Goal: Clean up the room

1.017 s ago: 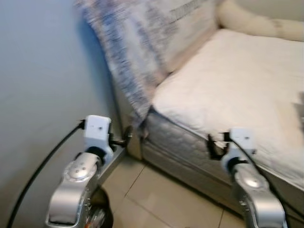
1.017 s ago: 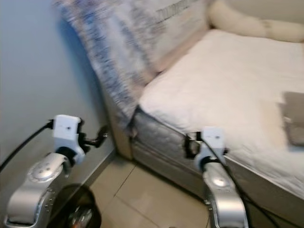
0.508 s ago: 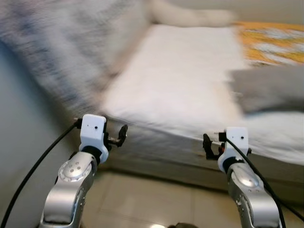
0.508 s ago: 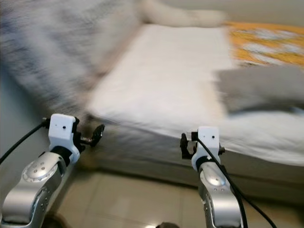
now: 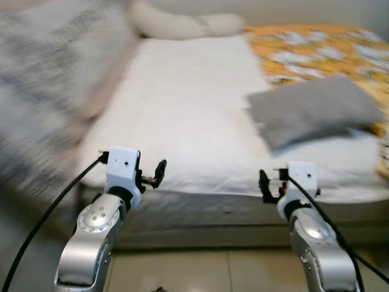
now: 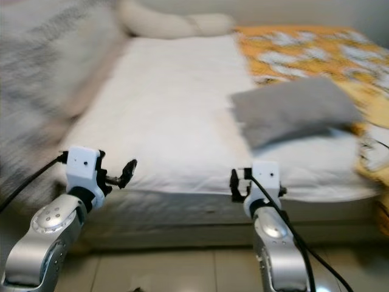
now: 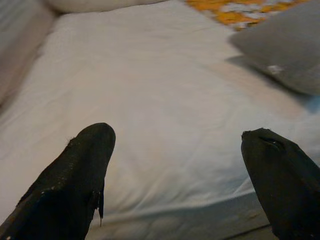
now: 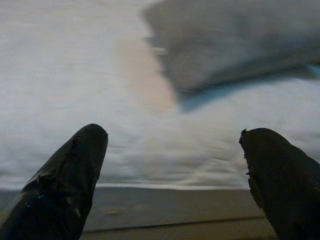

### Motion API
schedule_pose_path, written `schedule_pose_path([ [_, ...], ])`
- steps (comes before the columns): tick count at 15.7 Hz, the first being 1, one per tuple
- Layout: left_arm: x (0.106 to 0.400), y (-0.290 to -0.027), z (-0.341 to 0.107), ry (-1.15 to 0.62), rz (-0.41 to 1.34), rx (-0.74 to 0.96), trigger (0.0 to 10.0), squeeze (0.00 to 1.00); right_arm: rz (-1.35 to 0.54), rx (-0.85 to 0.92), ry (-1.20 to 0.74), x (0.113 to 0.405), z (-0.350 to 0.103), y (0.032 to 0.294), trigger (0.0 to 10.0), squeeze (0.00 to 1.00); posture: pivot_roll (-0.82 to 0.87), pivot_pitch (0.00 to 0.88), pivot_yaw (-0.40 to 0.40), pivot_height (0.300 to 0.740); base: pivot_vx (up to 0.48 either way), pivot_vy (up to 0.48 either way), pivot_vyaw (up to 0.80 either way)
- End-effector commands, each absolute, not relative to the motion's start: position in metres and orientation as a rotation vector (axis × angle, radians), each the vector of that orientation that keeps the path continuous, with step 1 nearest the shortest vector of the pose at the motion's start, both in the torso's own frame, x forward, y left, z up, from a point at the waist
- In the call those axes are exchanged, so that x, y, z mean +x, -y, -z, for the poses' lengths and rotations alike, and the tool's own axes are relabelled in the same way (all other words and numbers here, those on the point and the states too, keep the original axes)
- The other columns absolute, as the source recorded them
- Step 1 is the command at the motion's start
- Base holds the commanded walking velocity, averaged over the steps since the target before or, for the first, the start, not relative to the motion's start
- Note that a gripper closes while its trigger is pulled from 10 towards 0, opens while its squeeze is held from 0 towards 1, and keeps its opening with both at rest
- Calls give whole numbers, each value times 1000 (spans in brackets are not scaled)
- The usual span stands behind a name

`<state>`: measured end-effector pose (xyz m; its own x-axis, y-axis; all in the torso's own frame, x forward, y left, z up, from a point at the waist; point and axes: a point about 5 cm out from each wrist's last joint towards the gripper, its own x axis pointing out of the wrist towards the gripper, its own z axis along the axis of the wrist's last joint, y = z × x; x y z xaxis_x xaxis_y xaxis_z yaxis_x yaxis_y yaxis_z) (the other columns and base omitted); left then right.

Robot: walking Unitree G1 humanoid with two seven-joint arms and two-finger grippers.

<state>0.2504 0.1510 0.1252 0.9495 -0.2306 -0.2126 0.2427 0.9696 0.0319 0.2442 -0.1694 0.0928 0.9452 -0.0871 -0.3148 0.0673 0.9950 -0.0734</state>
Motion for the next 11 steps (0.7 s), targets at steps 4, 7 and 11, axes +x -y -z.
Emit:
schedule_pose_path([
  [4,249,-147,-126,-189,213,50,10000,0,63,-47,-263,244,-100,174,10000,0,34,0,12,740,274,0,-600],
  [7,248,-147,-125,-187,217,55,10000,0,56,-16,-202,247,-107,175,10000,0,36,0,10,740,263,0,0],
  [11,246,-150,-124,-184,206,60,10000,0,49,-54,-178,251,-110,181,10000,0,37,0,6,740,249,0,0],
])
